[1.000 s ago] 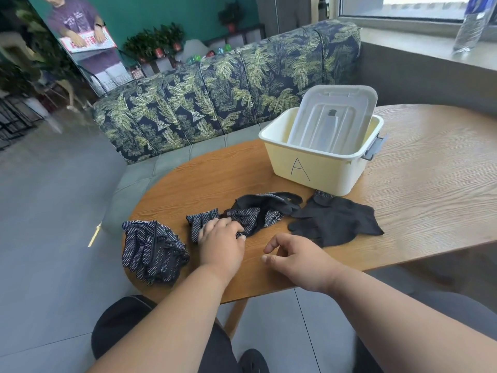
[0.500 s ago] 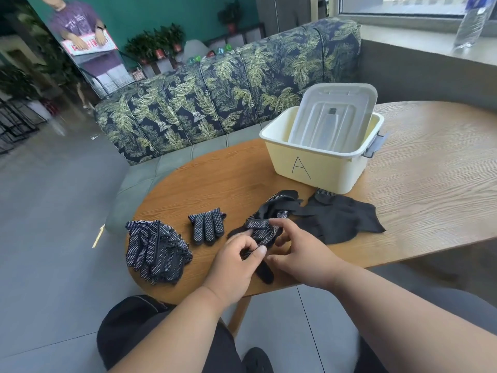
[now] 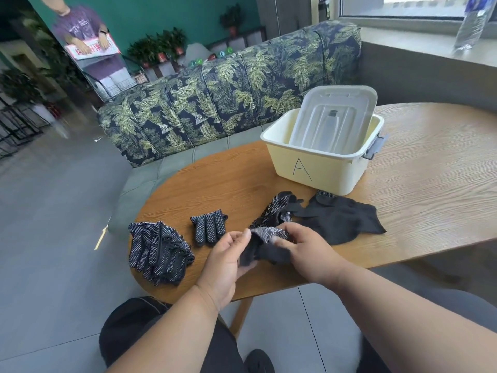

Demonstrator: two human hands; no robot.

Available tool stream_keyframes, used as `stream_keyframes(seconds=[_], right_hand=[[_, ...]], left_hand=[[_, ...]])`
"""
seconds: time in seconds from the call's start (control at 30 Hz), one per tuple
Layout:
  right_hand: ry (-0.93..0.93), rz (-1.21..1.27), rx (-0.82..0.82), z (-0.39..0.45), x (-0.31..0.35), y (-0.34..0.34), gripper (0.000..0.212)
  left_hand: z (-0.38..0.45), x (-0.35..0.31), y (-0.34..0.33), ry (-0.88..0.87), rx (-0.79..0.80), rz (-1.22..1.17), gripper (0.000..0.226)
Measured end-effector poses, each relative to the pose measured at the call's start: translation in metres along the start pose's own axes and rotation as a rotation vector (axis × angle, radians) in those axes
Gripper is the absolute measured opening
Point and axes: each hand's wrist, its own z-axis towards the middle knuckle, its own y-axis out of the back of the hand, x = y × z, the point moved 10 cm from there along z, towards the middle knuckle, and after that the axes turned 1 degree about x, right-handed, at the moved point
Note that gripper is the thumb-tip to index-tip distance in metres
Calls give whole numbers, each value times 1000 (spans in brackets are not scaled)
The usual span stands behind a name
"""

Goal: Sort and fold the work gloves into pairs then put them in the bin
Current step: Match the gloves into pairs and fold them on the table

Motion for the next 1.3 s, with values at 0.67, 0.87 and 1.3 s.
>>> stream_keyframes(seconds=[0.67, 0.87, 1.3], right_hand=[[-17, 45, 193, -6, 3, -22, 26], [-5, 45, 132, -4, 3, -15, 8], [-120, 359, 201, -6, 2, -18, 23]], left_hand=[[6, 22, -1, 34, -1, -79, 40], [2, 19, 4, 6, -42, -48, 35], [-4, -13, -1, -85, -15, -82, 19]])
